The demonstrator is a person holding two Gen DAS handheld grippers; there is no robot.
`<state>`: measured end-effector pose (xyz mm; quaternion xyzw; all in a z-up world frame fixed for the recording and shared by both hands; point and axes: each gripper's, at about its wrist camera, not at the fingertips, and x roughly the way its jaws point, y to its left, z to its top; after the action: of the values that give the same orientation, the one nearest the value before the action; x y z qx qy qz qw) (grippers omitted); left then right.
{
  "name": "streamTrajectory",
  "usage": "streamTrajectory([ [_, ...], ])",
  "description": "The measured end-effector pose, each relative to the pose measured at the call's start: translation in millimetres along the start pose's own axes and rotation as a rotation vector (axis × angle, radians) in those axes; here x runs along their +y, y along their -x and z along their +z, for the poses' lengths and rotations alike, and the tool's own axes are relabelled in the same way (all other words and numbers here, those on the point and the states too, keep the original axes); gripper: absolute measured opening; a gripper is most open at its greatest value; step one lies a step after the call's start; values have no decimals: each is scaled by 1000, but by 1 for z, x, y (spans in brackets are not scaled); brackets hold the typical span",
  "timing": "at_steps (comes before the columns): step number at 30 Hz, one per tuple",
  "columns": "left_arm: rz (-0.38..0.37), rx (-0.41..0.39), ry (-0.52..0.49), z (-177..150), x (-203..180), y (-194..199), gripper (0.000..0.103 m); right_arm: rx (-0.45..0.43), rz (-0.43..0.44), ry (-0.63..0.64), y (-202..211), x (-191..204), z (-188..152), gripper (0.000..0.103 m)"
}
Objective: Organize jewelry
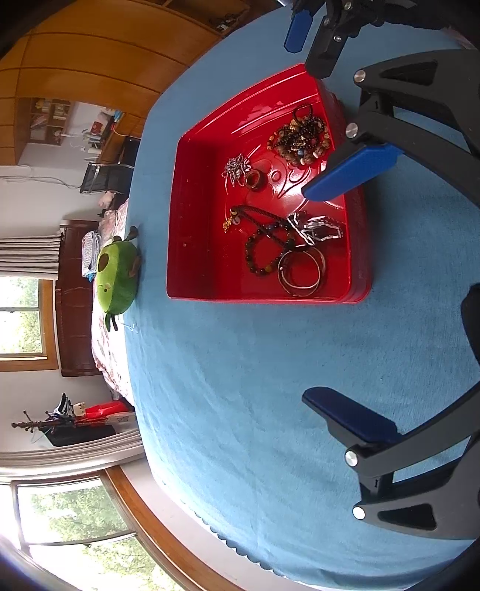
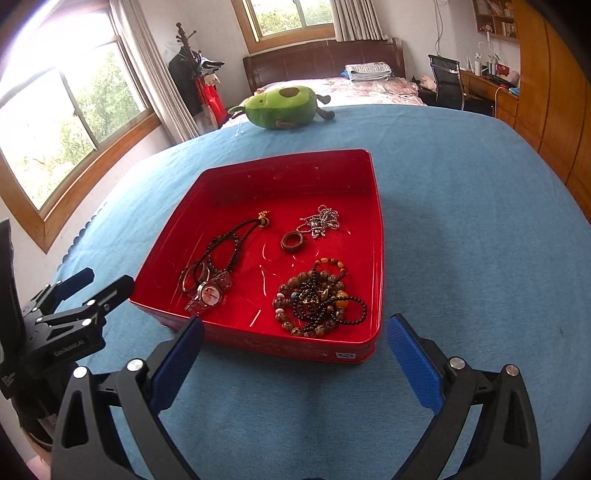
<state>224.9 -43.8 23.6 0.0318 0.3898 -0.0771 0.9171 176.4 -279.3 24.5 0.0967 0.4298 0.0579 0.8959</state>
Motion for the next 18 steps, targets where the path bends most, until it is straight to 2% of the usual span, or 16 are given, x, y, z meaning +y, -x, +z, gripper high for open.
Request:
streamTrajectory([
  [18,-3,6,-4,0,0,-1,100,4,-2,9,-2,2,-2,99],
])
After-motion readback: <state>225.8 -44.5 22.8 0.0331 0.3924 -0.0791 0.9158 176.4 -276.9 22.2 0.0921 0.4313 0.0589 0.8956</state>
